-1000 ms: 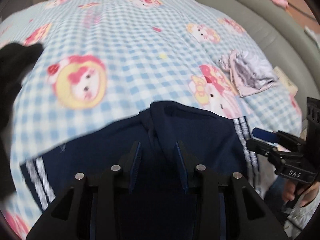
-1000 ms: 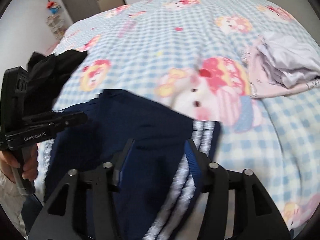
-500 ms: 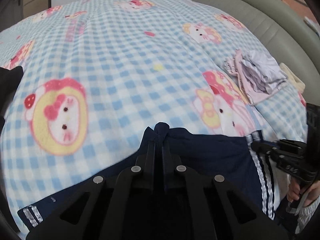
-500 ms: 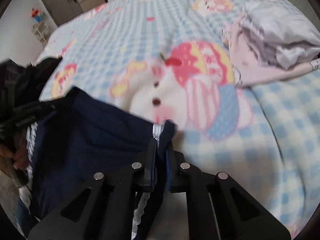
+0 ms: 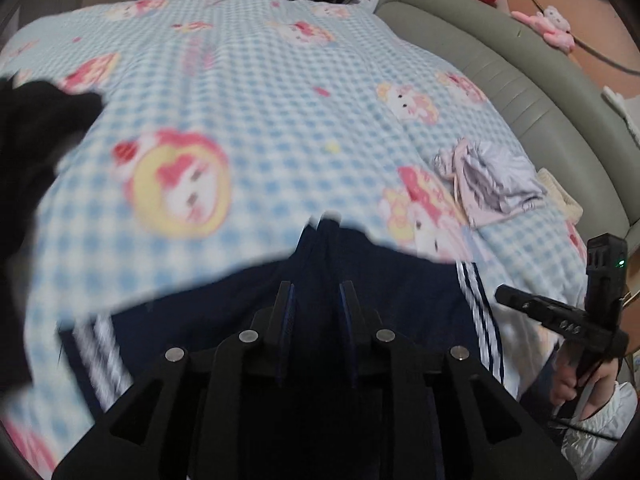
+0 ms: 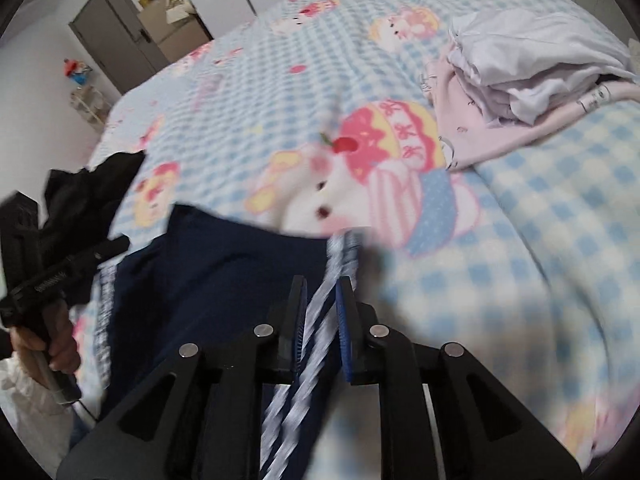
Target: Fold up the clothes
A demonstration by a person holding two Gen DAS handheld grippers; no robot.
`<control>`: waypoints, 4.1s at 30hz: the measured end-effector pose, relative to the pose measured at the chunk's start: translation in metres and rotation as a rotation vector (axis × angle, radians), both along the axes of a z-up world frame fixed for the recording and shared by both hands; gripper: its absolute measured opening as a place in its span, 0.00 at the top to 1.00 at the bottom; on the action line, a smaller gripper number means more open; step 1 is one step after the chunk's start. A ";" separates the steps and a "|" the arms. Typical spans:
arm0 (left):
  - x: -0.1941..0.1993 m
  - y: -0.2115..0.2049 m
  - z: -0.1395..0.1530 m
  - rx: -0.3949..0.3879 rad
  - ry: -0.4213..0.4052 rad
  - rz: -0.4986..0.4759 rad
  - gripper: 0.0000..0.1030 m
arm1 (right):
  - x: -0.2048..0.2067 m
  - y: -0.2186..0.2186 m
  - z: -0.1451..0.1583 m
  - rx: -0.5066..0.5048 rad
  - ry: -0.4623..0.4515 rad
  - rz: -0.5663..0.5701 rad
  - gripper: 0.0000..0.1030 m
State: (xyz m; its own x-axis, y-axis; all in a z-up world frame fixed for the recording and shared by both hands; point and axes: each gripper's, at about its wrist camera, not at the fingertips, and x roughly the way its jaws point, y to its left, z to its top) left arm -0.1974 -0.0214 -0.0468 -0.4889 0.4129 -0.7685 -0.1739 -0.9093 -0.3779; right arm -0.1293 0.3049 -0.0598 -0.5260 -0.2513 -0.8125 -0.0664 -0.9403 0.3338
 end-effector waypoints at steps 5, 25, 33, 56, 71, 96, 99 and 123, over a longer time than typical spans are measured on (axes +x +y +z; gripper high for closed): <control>0.058 -0.007 -0.011 0.049 -0.055 0.006 0.77 | 0.044 -0.027 -0.004 -0.063 -0.036 0.045 0.81; 0.155 -0.017 -0.035 -0.038 -0.147 0.121 0.73 | 0.120 -0.089 -0.026 0.009 -0.090 0.104 0.65; 0.170 -0.034 -0.023 0.066 -0.092 0.149 0.72 | 0.130 -0.064 -0.022 0.023 -0.092 0.001 0.57; 0.169 -0.034 -0.040 0.057 -0.130 0.179 0.65 | 0.133 -0.058 -0.038 -0.035 -0.173 0.011 0.46; 0.158 0.011 -0.062 0.127 -0.200 0.086 0.65 | 0.134 -0.048 -0.048 -0.099 -0.196 -0.010 0.62; 0.163 -0.028 -0.029 0.129 -0.105 0.147 0.58 | 0.137 -0.047 -0.018 -0.016 -0.146 0.005 0.95; 0.159 -0.060 -0.021 0.168 -0.085 0.235 0.52 | 0.142 -0.035 -0.015 0.021 -0.142 -0.029 0.95; 0.060 -0.125 -0.040 -0.003 -0.109 0.358 0.95 | 0.017 -0.033 -0.035 0.181 -0.150 0.039 0.90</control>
State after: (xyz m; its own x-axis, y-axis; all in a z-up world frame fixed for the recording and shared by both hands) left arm -0.1370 -0.1462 -0.0864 -0.5172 0.2280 -0.8249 0.1964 -0.9065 -0.3737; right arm -0.1125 0.2715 -0.0951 -0.3884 -0.1126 -0.9146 -0.0650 -0.9867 0.1491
